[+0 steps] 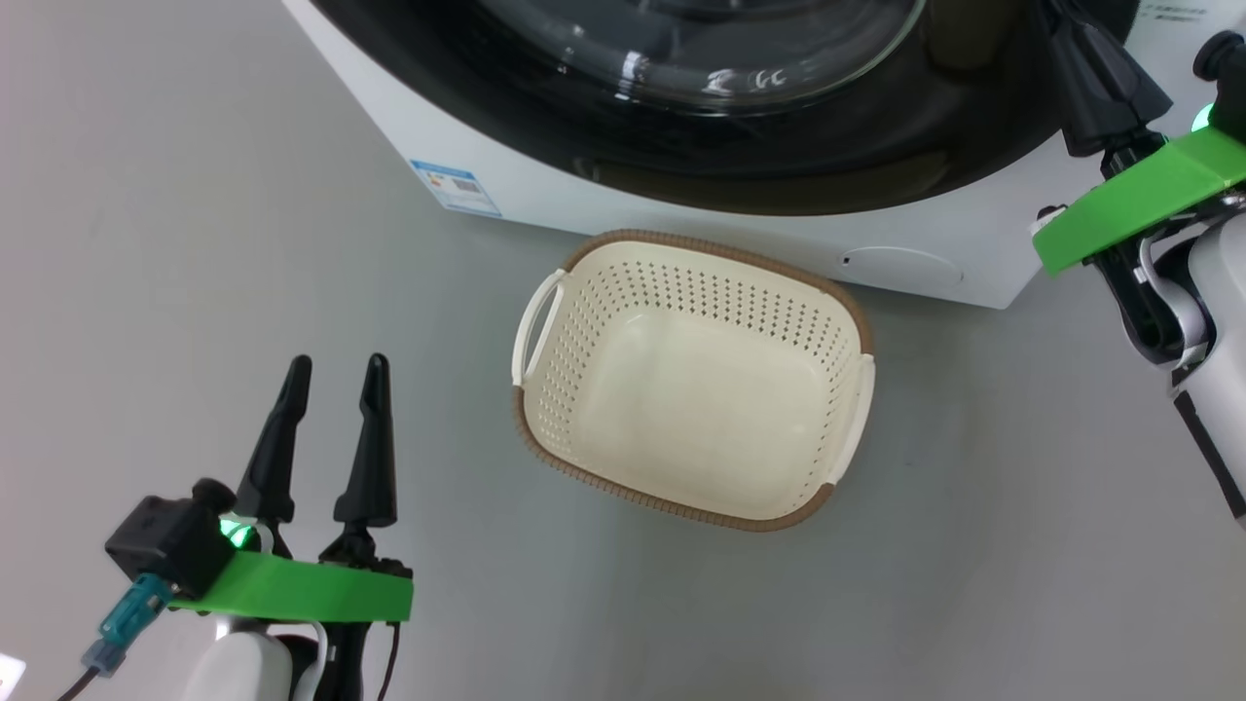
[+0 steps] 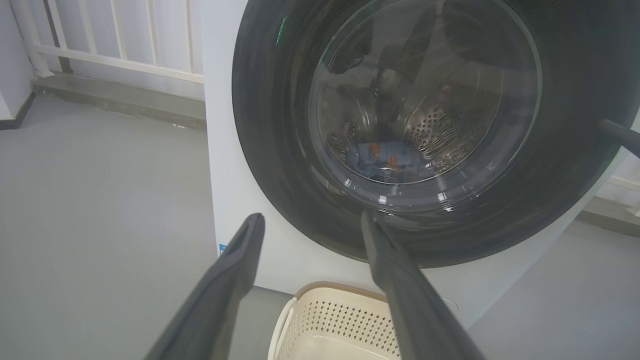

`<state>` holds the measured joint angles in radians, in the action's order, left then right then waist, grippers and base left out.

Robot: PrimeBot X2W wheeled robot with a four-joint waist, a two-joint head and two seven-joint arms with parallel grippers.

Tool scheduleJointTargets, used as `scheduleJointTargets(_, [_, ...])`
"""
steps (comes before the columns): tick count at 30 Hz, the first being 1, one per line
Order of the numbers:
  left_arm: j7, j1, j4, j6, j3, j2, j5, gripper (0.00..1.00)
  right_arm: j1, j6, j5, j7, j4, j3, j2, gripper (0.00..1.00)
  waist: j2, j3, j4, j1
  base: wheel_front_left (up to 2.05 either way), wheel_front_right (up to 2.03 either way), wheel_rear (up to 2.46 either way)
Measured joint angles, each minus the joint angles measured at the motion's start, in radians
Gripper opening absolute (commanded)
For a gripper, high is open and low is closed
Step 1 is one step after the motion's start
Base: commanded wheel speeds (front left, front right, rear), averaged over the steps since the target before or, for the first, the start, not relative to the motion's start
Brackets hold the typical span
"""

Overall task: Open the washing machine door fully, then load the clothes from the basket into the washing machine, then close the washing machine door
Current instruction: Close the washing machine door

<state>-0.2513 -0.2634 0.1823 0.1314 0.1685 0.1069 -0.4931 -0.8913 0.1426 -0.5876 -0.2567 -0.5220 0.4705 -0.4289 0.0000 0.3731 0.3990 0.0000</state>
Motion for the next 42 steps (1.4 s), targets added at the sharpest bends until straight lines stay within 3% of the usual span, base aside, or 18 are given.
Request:
scheduleJointTargets(1, [0.0, 0.0, 0.003, 0.0, 0.001, 0.002, 0.0, 1.0, 0.007, -0.004, 0.0, 0.0, 0.002, 0.0, 0.0, 0.0, 0.0, -0.006, -0.004, 0.0, 0.0, 0.0, 0.0])
scheduleJointTargets(2, [0.0, 0.0, 0.006, 0.0, 0.002, 0.003, 0.0, 1.0, 0.016, -0.004, 0.0, 0.0, 0.005, -0.003, 0.0, 0.07, 0.0, -0.012, -0.008, 0.0, 0.0, 0.0, 0.0])
scheduleJointTargets(3, [0.0, 0.0, 0.009, 0.0, 0.004, 0.005, 0.0, 1.0, 0.027, -0.005, 0.0, 0.0, 0.01, -0.007, 0.0, 0.24, 0.0, -0.02, -0.012, 0.0, 0.0, 0.0, 0.0])
scheduleJointTargets(4, [0.0, 0.0, 0.011, 0.0, 0.005, 0.006, 0.0, 1.0, 0.038, -0.005, 0.0, 0.0, 0.015, -0.011, 0.0, 0.24, 0.0, -0.027, -0.016, 0.0, 0.0, 0.0, 0.0])
scheduleJointTargets(5, [0.0, 0.0, 0.011, 0.0, 0.005, 0.006, 0.0, 1.0, 0.038, -0.005, 0.0, 0.0, 0.015, -0.011, 0.0, 0.45, 0.0, -0.027, -0.016, 0.0, 0.0, 0.0, 0.0])
scheduleJointTargets(6, [0.0, 0.001, 0.015, 0.0, 0.006, 0.009, 0.0, 1.0, 0.065, -0.005, 0.0, 0.0, 0.03, -0.014, 0.004, 0.87, 0.0, -0.043, -0.024, 0.0, 0.0, 0.0, 0.0])
scheduleJointTargets(7, [0.0, 0.001, 0.015, 0.0, 0.006, 0.009, 0.0, 1.0, 0.065, -0.005, 0.0, 0.0, 0.03, -0.014, 0.004, 1.0, 0.0, -0.043, -0.024, 0.0, 0.0, 0.0, 0.0])
scheduleJointTargets(24, [0.0, 0.061, 0.045, 0.0, 0.021, 0.062, 0.0, 1.0, 0.348, -0.005, -0.007, 0.0, 0.163, -0.071, 0.088, 1.0, 0.0, -0.21, -0.143, 0.0, 0.0, 0.0, 0.0])
scheduleJointTargets(42, [0.0, 0.156, 0.019, 0.0, -0.026, 0.078, -0.025, 1.0, 0.617, -0.005, 0.022, 0.0, 0.261, -0.19, 0.124, 1.0, 0.0001, -0.341, -0.339, 0.0, 0.0, 0.0, 0.0])
